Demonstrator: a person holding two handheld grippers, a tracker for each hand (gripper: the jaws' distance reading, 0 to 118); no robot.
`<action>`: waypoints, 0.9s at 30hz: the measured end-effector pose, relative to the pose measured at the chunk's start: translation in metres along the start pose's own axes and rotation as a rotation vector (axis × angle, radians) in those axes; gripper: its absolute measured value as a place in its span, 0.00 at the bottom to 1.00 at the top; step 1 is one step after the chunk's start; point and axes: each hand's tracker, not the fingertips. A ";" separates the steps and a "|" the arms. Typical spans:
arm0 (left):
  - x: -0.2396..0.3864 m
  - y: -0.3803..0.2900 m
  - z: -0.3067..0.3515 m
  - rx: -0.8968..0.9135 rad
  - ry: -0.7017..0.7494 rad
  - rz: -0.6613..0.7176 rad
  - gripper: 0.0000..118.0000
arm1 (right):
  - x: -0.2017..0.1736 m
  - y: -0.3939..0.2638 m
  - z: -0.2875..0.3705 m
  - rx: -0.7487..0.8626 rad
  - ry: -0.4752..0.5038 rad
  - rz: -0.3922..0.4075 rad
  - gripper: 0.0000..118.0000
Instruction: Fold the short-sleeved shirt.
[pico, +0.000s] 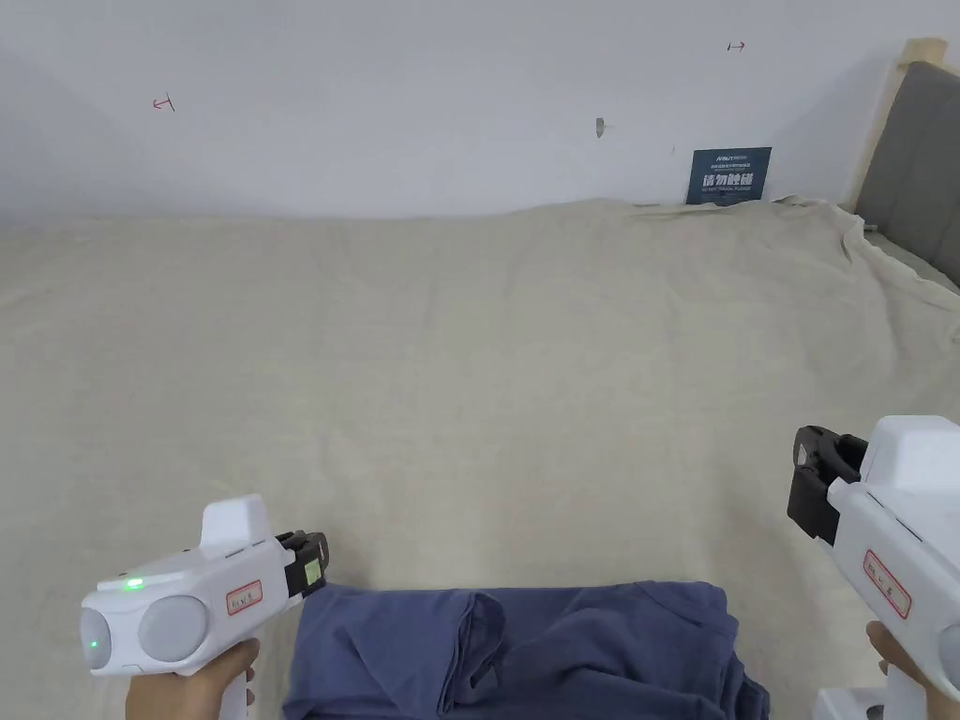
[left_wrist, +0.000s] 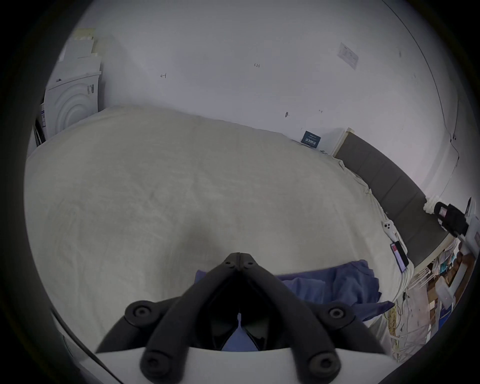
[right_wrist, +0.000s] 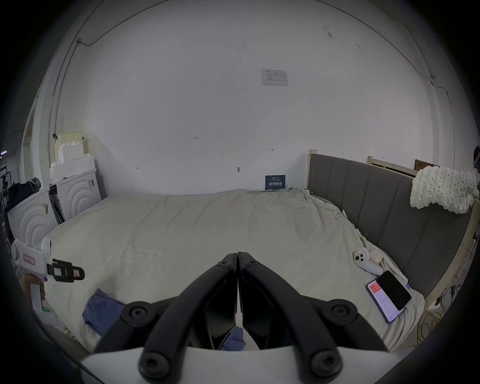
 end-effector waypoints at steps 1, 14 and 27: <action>-0.001 -0.005 -0.003 -0.003 0.000 0.002 0.00 | 0.001 -0.001 0.000 -0.002 -0.001 0.000 0.00; 0.048 -0.074 -0.061 -0.137 -0.006 -0.140 0.00 | 0.016 -0.008 0.003 -0.023 -0.029 -0.009 0.00; 0.109 -0.100 -0.082 -0.173 -0.087 -0.182 0.00 | 0.028 -0.010 0.003 -0.032 -0.057 -0.020 0.00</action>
